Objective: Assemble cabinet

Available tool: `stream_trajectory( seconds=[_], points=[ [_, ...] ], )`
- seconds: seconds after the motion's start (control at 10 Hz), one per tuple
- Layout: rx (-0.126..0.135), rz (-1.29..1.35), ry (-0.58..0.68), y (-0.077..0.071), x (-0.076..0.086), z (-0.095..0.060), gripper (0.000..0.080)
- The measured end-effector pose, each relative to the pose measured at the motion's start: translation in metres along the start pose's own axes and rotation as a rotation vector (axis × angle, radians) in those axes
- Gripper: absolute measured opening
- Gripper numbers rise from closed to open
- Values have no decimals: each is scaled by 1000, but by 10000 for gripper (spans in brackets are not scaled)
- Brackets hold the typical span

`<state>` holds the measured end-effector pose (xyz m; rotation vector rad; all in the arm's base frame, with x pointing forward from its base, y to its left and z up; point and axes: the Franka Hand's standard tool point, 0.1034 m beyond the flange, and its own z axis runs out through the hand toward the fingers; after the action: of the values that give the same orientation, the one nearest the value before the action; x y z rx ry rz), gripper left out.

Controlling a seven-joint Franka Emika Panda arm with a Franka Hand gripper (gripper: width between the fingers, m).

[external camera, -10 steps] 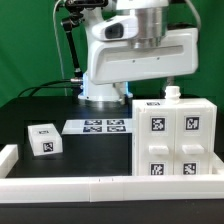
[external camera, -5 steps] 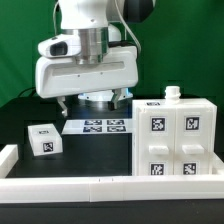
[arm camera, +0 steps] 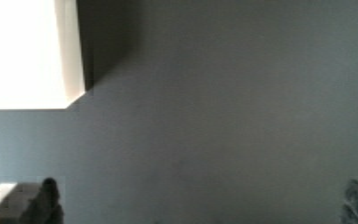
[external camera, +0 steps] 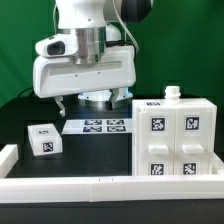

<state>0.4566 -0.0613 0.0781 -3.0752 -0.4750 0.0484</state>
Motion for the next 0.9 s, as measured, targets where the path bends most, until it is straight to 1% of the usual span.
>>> stream_trajectory(
  seconds=[0.2, 0.3, 0.4, 0.5, 0.6, 0.9],
  points=[
    [-7, -110, -12, 32, -36, 11, 796],
    [-11, -137, -15, 51, -50, 18, 796],
    [-13, -134, -20, 63, -60, 25, 796],
    [-16, -124, -21, 70, -66, 31, 796],
    [-11, -117, -31, 75, -71, 38, 796],
    [-3, -114, -49, 75, -74, 48, 796]
  ],
)
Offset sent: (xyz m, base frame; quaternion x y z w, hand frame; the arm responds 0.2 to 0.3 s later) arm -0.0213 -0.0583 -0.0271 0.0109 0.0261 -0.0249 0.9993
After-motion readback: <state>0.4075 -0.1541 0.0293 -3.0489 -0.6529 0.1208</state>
